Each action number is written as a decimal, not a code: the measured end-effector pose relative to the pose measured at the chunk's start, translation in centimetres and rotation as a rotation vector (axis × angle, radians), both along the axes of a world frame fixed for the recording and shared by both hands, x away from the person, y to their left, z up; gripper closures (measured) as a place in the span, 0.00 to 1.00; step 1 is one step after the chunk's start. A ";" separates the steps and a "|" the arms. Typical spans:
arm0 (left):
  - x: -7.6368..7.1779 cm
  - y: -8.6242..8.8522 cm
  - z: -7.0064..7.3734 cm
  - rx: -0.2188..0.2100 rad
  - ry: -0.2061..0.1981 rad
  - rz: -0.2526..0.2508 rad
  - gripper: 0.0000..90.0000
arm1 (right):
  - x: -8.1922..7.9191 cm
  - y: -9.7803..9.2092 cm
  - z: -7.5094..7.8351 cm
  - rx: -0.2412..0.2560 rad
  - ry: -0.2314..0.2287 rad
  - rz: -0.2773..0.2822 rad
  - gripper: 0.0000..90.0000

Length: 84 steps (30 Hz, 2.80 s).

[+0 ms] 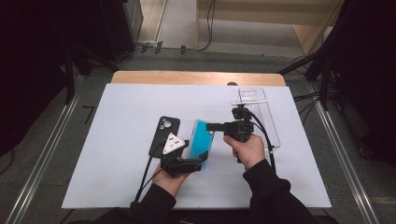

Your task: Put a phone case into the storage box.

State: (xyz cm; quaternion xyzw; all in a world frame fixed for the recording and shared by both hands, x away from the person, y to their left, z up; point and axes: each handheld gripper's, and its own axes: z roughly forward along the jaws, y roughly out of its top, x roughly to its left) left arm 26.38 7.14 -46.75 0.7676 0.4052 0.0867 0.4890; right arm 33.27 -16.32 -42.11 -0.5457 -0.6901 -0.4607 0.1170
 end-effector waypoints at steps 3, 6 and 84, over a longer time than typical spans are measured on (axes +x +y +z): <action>0.1 0.1 0.5 -0.007 0.043 -0.026 0.20 | -0.2 -0.1 0.2 -0.036 -0.048 -0.011 0.86; 0.4 0.1 0.8 -0.001 0.093 -0.060 0.21 | -0.4 -0.2 0.4 -0.055 -0.082 -0.009 0.86; 5.8 3.2 6.7 0.064 0.093 -0.619 0.39 | -3.0 -0.1 2.1 -0.070 -0.504 0.600 0.86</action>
